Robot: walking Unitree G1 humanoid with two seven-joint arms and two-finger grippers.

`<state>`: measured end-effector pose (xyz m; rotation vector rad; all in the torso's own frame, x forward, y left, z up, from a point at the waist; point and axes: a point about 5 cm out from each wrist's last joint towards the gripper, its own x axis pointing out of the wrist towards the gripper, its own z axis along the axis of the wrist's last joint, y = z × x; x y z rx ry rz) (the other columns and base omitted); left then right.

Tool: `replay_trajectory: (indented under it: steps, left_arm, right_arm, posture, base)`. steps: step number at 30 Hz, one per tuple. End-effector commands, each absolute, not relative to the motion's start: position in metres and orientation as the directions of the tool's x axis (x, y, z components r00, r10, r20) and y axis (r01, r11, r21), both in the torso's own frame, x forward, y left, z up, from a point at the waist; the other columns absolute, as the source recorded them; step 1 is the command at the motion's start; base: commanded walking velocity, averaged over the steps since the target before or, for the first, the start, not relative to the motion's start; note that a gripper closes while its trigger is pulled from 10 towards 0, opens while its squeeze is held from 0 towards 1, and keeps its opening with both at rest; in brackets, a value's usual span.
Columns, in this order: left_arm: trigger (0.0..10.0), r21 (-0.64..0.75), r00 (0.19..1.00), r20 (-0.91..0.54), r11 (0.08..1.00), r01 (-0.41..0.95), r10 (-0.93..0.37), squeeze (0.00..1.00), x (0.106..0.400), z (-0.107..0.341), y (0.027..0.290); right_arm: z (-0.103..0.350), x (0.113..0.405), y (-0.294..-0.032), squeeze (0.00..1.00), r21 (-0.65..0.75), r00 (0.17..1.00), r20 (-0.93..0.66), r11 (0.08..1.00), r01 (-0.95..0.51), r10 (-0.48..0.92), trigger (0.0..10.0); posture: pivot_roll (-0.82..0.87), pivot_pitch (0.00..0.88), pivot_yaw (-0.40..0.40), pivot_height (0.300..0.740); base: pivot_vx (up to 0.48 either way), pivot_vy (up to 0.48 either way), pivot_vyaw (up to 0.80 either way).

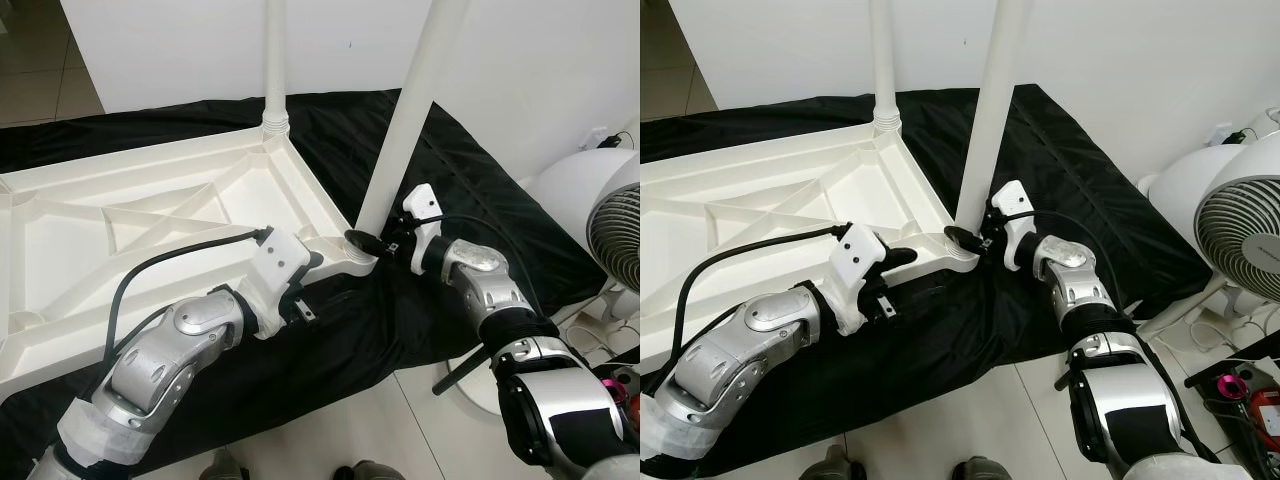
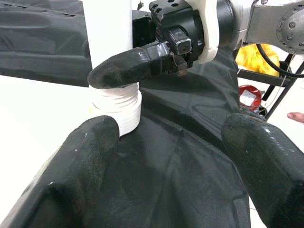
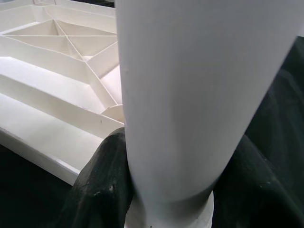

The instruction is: Building children table

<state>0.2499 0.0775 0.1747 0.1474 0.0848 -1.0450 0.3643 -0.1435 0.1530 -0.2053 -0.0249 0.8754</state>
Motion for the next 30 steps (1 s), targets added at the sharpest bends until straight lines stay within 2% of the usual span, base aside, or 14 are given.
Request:
replay_trajectory:
  steps: [1,5,7,9,12,17,20,26,28,30]
  left_arm:
    - [10.0,0.066,0.412,-0.155,0.406,0.911,-0.898,0.0,0.245,0.174,0.073]
    - [10.0,0.065,0.413,-0.154,0.408,0.911,-0.898,0.0,0.244,0.174,0.073]
    - [10.0,0.063,0.415,-0.153,0.411,0.91,-0.897,0.0,0.244,0.174,0.073]
    - [10.0,0.063,0.415,-0.153,0.411,0.91,-0.897,0.0,0.244,0.174,0.073]
    - [10.0,0.06,0.419,-0.154,0.415,0.908,-0.895,0.0,0.243,0.173,0.073]
    - [10.0,0.058,0.418,-0.158,0.414,0.908,-0.895,0.0,0.243,0.173,0.075]
    - [10.0,0.058,0.419,-0.158,0.415,0.908,-0.894,0.0,0.243,0.173,0.075]
    - [10.0,0.065,0.417,-0.165,0.412,0.909,-0.894,0.0,0.246,0.173,0.077]
    - [10.0,0.068,0.413,-0.167,0.407,0.911,-0.895,0.0,0.246,0.174,0.077]
    - [10.0,0.068,0.411,-0.167,0.406,0.911,-0.896,0.0,0.246,0.174,0.077]
  right_arm:
    - [0.144,0.361,-0.15,0.0,-0.164,0.659,-0.072,0.643,-0.748,0.748,10.0]
    - [0.143,0.36,-0.149,0.0,-0.136,0.691,-0.045,0.681,-0.72,0.722,10.0]
    - [0.141,0.361,-0.147,0.0,-0.111,0.756,-0.047,0.748,-0.654,0.653,10.0]
    - [0.141,0.361,-0.147,0.0,-0.111,0.756,-0.047,0.748,-0.654,0.653,10.0]
    - [0.138,0.358,-0.14,0.0,-0.05,0.839,-0.05,0.838,-0.544,0.541,10.0]
    - [0.132,0.348,-0.129,0.0,0.007,0.927,-0.033,0.927,-0.374,0.374,10.0]
    - [0.131,0.346,-0.128,0.0,0.012,0.937,-0.028,0.938,-0.347,0.347,10.0]
    - [0.127,0.32,-0.097,0.0,0.08,0.994,-0.039,0.992,-0.099,0.102,10.0]
    - [0.13,0.313,-0.084,0.0,0.089,0.993,-0.037,0.99,-0.109,0.113,10.0]
    - [0.133,0.313,-0.083,0.0,0.081,0.992,-0.028,0.989,-0.123,0.126,10.0]
  posture:
    - [-0.07,0.052,-0.023,0.74]
    - [-0.07,0.055,-0.029,0.74]
    - [-0.07,0.057,-0.034,0.74]
    - [-0.07,0.057,-0.034,0.74]
    - [-0.07,0.056,-0.04,0.74]
    - [-0.06,0.055,-0.041,0.74]
    - [-0.06,0.055,-0.041,0.74]
    - [-0.07,0.048,-0.028,0.74]
    - [-0.07,0.046,-0.026,0.74]
    - [-0.08,0.045,-0.021,0.74]
  base:
    - [0.0,0.0,0.0]
    - [0.0,0.0,0.0]
    - [0.0,0.0,0.0]
    - [0.0,0.0,0.0]
    - [0.0,0.0,0.0]
    - [0.0,0.0,0.0]
    - [0.0,0.0,0.0]
    - [0.0,0.0,0.0]
    - [0.0,0.0,0.0]
    - [0.0,0.0,0.0]
